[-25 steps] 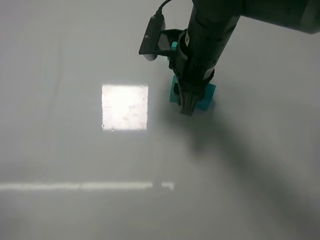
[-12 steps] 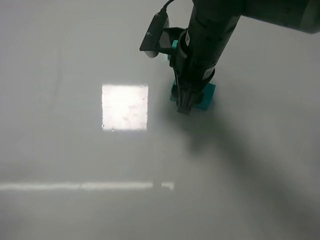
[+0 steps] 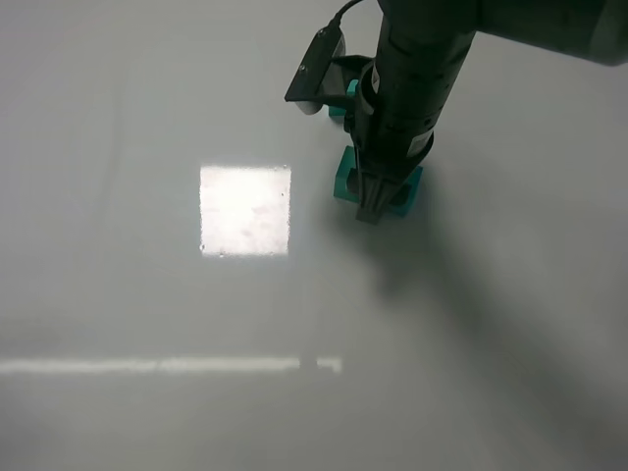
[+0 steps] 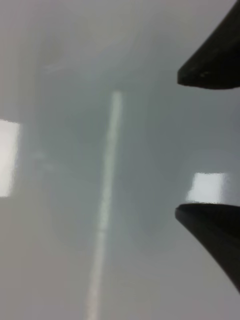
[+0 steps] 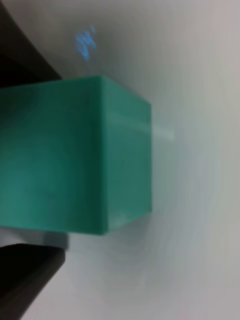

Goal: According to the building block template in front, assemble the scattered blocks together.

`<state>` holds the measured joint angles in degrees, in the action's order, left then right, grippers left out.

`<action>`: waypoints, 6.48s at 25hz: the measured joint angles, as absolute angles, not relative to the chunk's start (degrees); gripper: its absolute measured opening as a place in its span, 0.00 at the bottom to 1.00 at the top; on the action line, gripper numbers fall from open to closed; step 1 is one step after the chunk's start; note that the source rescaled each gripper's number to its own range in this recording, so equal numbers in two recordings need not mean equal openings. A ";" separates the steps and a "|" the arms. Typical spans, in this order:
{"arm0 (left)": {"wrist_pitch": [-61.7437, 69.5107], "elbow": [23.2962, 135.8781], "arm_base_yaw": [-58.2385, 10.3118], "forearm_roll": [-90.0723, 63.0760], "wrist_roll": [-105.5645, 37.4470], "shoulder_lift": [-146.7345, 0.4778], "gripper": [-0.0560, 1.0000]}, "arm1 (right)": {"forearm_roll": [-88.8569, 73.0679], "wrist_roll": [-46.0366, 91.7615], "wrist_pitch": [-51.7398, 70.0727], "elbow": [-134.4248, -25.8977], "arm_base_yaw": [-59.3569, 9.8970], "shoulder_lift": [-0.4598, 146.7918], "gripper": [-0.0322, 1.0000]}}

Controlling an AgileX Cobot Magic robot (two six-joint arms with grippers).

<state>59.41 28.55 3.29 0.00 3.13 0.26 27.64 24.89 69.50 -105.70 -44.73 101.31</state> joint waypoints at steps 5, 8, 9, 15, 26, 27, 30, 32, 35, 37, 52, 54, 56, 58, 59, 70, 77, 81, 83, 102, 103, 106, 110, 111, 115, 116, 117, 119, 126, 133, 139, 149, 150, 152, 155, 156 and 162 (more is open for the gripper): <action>59.41 28.55 3.29 -0.32 3.13 0.26 0.30 | 27.64 24.60 69.52 -105.70 -44.73 101.31 0.59; 59.41 28.55 3.29 -0.32 3.13 0.26 0.30 | 27.64 24.49 69.52 -105.70 -44.73 101.31 0.43; 59.41 28.55 3.29 0.00 3.13 0.26 0.30 | 27.56 24.44 69.57 -105.70 -44.73 101.31 0.31; 59.41 28.55 3.29 0.00 3.13 0.26 0.30 | 26.75 24.79 69.77 -105.70 -44.73 101.31 0.04; 59.41 28.55 3.29 -0.32 3.13 0.26 0.30 | 24.50 35.99 70.08 -105.59 -45.03 98.39 0.04; 59.41 28.55 3.29 0.00 3.13 0.26 0.30 | 23.73 38.62 70.08 -105.59 -45.09 97.45 0.04; 59.41 28.55 3.29 -0.32 3.13 0.26 0.30 | 22.63 43.38 70.14 -105.59 -45.22 95.93 0.04; 59.41 28.55 3.29 0.00 3.13 0.26 0.30 | 22.68 44.54 70.14 -105.59 -45.22 95.87 0.04; 59.41 28.55 3.29 0.00 3.13 0.26 0.30 | 22.88 45.89 70.19 -105.28 -45.22 95.95 0.04; 59.41 28.55 3.29 -0.32 3.13 0.26 0.30 | 23.23 46.50 70.21 -105.22 -45.22 96.02 0.04; 59.41 28.55 3.29 -0.32 3.13 0.26 0.30 | 25.52 47.74 68.69 -104.36 -46.03 98.69 0.04; 59.41 28.55 3.29 0.00 3.13 0.26 0.30 | 25.70 47.38 68.60 -104.36 -46.09 98.95 0.04; 59.41 28.55 3.29 -0.32 3.13 0.26 0.30 | 25.85 46.87 68.54 -104.36 -46.09 99.34 0.04; 59.41 28.55 3.29 0.00 3.13 0.26 0.30 | 25.89 46.69 68.41 -104.36 -46.09 99.90 0.04; 59.41 28.55 3.29 0.00 3.13 0.26 0.30 | 25.89 46.69 68.41 -104.36 -46.09 100.19 0.04; 59.41 28.55 3.29 -0.32 3.13 0.26 0.30 | 26.08 45.95 68.24 -104.36 -46.09 100.85 0.04; 59.41 28.55 3.29 0.00 3.13 0.26 0.30 | 26.08 44.90 66.96 -104.36 -46.09 100.85 0.04; 59.41 28.55 3.29 0.00 3.13 0.26 0.30 | 25.48 44.73 66.85 -104.36 -46.09 100.92 0.04; 59.41 28.55 3.29 -0.32 3.13 0.26 0.30 | 25.44 44.73 66.79 -104.36 -46.09 100.99 0.04; 59.41 28.55 3.29 0.00 3.13 0.26 0.30 | 24.63 44.39 66.56 -104.36 -45.87 101.98 0.45; 59.41 28.55 3.29 0.00 3.13 0.26 0.30 | 24.57 44.31 66.56 -104.36 -45.87 101.98 0.53; 59.41 28.55 3.29 -0.32 3.13 0.26 0.30 | 24.57 44.05 66.56 -104.36 -45.87 101.98 0.66; 59.41 28.55 3.29 0.00 3.13 0.26 0.30 | 24.57 43.87 66.58 -104.36 -45.87 101.98 0.69; 59.41 28.55 3.29 -0.32 3.13 0.26 0.30 | 24.57 43.87 66.58 -104.36 -45.87 101.93 0.69; 59.41 28.55 3.29 -0.32 3.13 0.26 0.30 | 24.63 43.87 66.64 -104.36 -45.87 101.01 0.69; 59.41 28.55 3.29 0.00 3.13 0.26 0.30 | 24.63 43.87 66.69 -104.36 -45.87 100.42 0.69; 59.41 28.55 3.29 0.00 3.13 0.26 0.30 | 24.52 43.87 66.69 -104.36 -45.87 99.52 0.69; 59.41 28.55 3.29 0.00 3.13 0.26 0.30 | 24.46 43.87 66.96 -104.36 -46.03 96.97 0.69; 59.41 28.55 3.29 0.00 3.13 0.26 0.30 | 19.92 41.17 67.40 -104.36 -47.11 90.59 0.70; 59.41 28.55 3.29 0.00 3.13 0.26 0.30 | 19.17 26.93 65.71 -104.36 -36.24 87.69 0.67; 59.41 28.55 3.29 -0.32 3.13 0.26 0.30 | 2.51 25.38 64.62 -104.36 -12.02 84.85 0.66; 59.41 28.55 3.29 -0.32 3.13 0.26 0.30 | -7.69 20.43 65.78 -103.36 7.20 81.75 0.66; 59.41 28.55 3.29 0.00 3.13 0.26 0.30 | -7.07 19.83 65.63 -102.14 7.20 80.41 0.66; 59.41 28.55 3.29 -0.32 3.13 0.26 0.30 | -4.74 17.64 64.56 -98.49 7.20 77.29 0.66; 59.41 28.55 3.29 -0.32 3.13 0.26 0.30 | -2.12 15.65 61.76 -90.23 7.20 71.12 0.66; 59.41 28.55 3.29 0.00 3.13 0.26 0.30 | -2.19 15.45 60.33 -86.97 7.20 68.78 0.62; 59.41 28.55 3.29 0.00 3.13 0.26 0.30 | -2.95 13.17 57.67 -72.72 7.20 55.56 0.39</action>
<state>59.41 28.55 3.29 0.00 3.13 0.26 -2.95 13.17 57.67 -72.72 7.20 55.56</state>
